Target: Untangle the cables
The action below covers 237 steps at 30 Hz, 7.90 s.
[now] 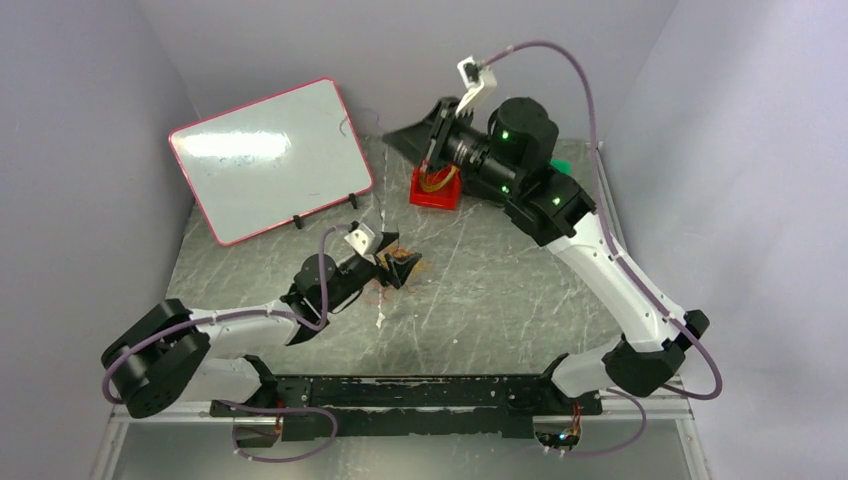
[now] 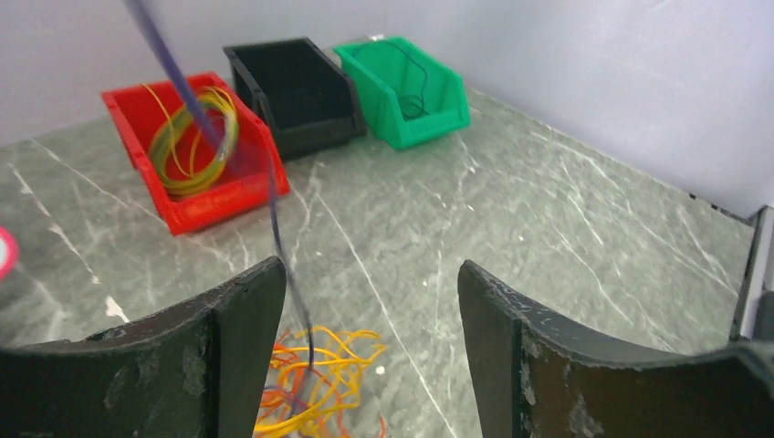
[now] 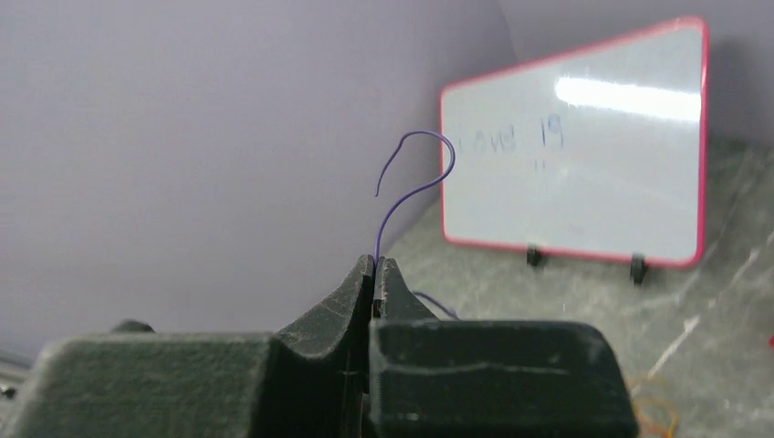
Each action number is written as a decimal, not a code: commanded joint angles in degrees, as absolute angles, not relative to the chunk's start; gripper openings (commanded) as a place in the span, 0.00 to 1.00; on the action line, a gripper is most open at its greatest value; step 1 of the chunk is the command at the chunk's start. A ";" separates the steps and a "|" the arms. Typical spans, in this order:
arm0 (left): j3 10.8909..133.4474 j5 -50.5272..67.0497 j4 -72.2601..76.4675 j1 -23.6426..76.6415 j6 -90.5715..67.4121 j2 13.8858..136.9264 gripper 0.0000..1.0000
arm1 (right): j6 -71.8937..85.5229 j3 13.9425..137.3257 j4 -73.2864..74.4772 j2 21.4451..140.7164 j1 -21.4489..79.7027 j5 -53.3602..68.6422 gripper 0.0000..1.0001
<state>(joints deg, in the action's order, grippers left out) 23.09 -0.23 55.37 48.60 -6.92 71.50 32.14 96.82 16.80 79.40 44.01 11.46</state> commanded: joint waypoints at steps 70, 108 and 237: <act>19.00 -8.74 36.35 49.24 -10.50 72.09 0.07 | 9.94 97.86 30.92 67.83 42.13 -65.87 0.00; 18.74 -11.21 36.02 49.14 -11.77 58.05 0.73 | 18.20 101.15 21.96 64.35 40.92 -14.37 0.00; 72.85 -0.28 -14.88 40.34 2.78 72.48 0.07 | 33.07 52.43 15.16 61.42 32.17 -15.38 0.64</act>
<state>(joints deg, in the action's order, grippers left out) 70.43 -0.19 -13.30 40.53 3.84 71.24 34.20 51.75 15.88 67.64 32.25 -14.81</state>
